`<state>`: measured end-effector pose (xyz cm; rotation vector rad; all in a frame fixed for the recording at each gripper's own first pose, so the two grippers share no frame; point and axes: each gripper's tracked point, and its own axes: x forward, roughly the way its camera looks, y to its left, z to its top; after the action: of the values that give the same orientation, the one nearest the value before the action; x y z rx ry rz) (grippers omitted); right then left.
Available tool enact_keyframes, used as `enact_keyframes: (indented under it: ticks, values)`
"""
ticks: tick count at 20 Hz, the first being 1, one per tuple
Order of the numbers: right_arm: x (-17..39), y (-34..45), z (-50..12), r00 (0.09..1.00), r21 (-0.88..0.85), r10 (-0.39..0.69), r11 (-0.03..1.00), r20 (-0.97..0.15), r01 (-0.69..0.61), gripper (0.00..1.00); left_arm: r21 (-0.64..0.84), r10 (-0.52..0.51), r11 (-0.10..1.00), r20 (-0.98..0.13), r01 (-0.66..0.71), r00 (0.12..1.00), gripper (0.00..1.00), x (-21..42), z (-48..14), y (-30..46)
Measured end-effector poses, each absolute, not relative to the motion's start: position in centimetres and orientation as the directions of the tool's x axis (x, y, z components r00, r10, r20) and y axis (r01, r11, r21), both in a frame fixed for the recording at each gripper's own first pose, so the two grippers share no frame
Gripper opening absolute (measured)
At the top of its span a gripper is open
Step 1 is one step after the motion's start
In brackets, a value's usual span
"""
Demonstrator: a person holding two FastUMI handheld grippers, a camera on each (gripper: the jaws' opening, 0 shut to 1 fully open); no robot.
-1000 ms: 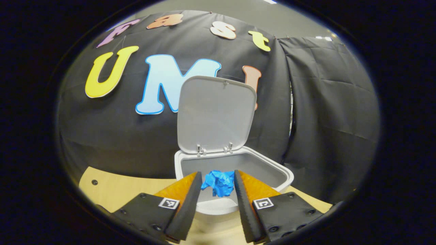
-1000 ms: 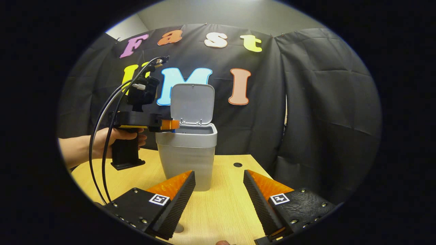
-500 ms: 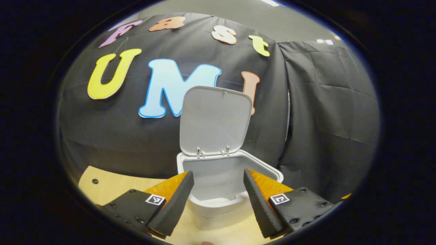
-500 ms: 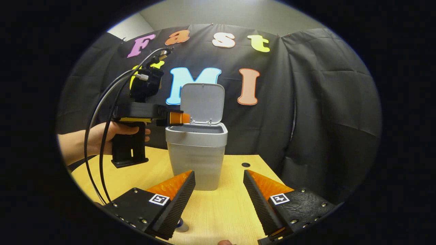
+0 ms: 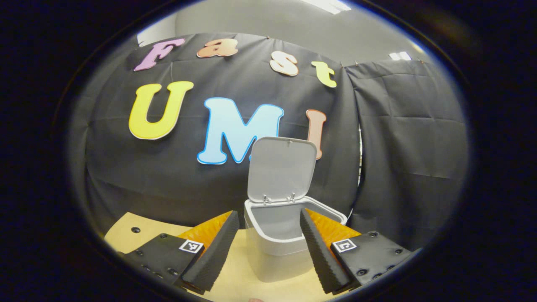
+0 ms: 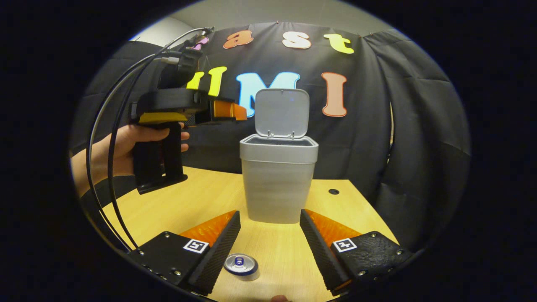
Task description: Press the lid of the desktop garbage bin to open it, pick up the crumpled paper on the desktop and throw it into the bin, then pick up the pop can on the desktop and drop it into the bin, and finally close the garbage bin lid.
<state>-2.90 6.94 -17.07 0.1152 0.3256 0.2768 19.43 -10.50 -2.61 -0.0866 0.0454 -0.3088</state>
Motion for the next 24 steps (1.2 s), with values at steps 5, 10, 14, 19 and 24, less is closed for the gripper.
enact_keyframes:
  ticks: [5,10,14,19,24]
  values:
    - [-4.2,9.8,-19.7,0.857,0.161,0.370,0.929,-0.359,-0.334,0.92,-0.052,-0.255,0.966,0.002,0.255,0.967,0.94,16.1,-1.7,-8.0]
    - [-5.1,11.5,-22.7,0.802,0.183,0.416,0.909,-0.429,-0.373,0.92,-0.029,-0.206,0.978,0.022,0.207,0.978,0.94,13.3,-1.3,-6.0]
    - [-5.6,11.9,-25.0,0.766,0.176,0.428,0.902,-0.480,-0.394,0.93,-0.038,-0.170,0.985,0.022,0.170,0.985,0.94,11.8,-1.4,-4.4]
    - [-5.8,12.2,-27.9,0.727,0.159,0.410,0.907,-0.551,-0.391,0.93,-0.059,-0.124,0.991,0.012,0.124,0.992,0.94,10.7,-1.7,-2.7]
    - [-5.8,12.8,-29.7,0.701,0.144,0.406,0.904,-0.586,-0.403,0.93,-0.078,-0.094,0.993,-0.016,0.093,0.995,0.94,10.3,-3.0,-1.2]
